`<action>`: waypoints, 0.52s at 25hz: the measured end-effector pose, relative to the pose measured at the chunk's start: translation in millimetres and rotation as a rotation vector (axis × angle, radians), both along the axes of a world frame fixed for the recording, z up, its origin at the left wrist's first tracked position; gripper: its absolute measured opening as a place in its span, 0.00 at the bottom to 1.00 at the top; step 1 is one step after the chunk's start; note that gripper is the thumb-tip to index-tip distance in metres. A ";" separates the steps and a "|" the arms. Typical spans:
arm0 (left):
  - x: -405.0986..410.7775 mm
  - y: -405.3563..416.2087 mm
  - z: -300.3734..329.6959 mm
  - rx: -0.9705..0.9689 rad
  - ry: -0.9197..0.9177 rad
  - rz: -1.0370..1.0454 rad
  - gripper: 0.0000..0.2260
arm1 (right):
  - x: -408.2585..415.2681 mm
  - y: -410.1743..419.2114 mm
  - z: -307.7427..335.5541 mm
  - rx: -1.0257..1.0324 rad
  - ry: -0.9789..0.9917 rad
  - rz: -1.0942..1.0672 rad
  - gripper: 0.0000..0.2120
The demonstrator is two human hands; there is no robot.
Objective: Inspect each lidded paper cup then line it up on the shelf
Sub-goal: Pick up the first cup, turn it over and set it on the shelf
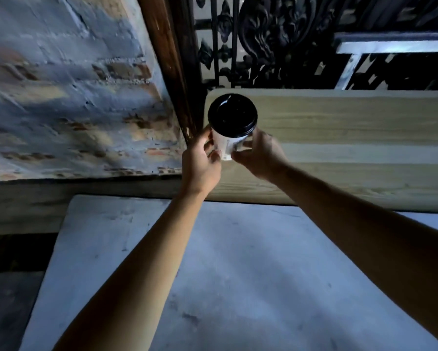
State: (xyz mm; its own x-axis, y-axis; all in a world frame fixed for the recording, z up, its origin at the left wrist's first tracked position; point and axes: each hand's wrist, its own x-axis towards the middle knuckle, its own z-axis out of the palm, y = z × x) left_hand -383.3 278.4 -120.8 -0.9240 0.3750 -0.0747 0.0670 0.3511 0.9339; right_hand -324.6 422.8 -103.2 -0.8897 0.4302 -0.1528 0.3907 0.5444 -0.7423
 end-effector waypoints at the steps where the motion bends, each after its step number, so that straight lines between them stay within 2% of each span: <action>1: -6.9 0.7 -7.5 -0.012 -0.008 0.000 0.25 | -7.0 1.2 -7.5 0.018 0.005 -0.001 0.23; 9: -18.1 -2.7 -52.1 0.045 -0.088 -0.003 0.30 | -21.0 -5.6 -48.9 0.065 0.021 -0.011 0.20; 11: -13.2 -5.8 -50.8 0.033 -0.094 -0.034 0.34 | -16.7 -4.8 -45.6 0.015 -0.016 -0.013 0.27; 13: -8.6 -11.3 -47.8 -0.010 -0.117 -0.065 0.37 | -5.9 -1.7 -32.4 -0.027 -0.088 -0.039 0.40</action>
State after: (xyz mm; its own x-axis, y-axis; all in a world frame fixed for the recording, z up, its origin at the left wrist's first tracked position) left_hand -391.9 267.1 -168.7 -0.8825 0.4323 -0.1850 -0.0197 0.3589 0.9332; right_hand -330.5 421.1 -135.7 -0.8548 0.4594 -0.2416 0.4759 0.5077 -0.7182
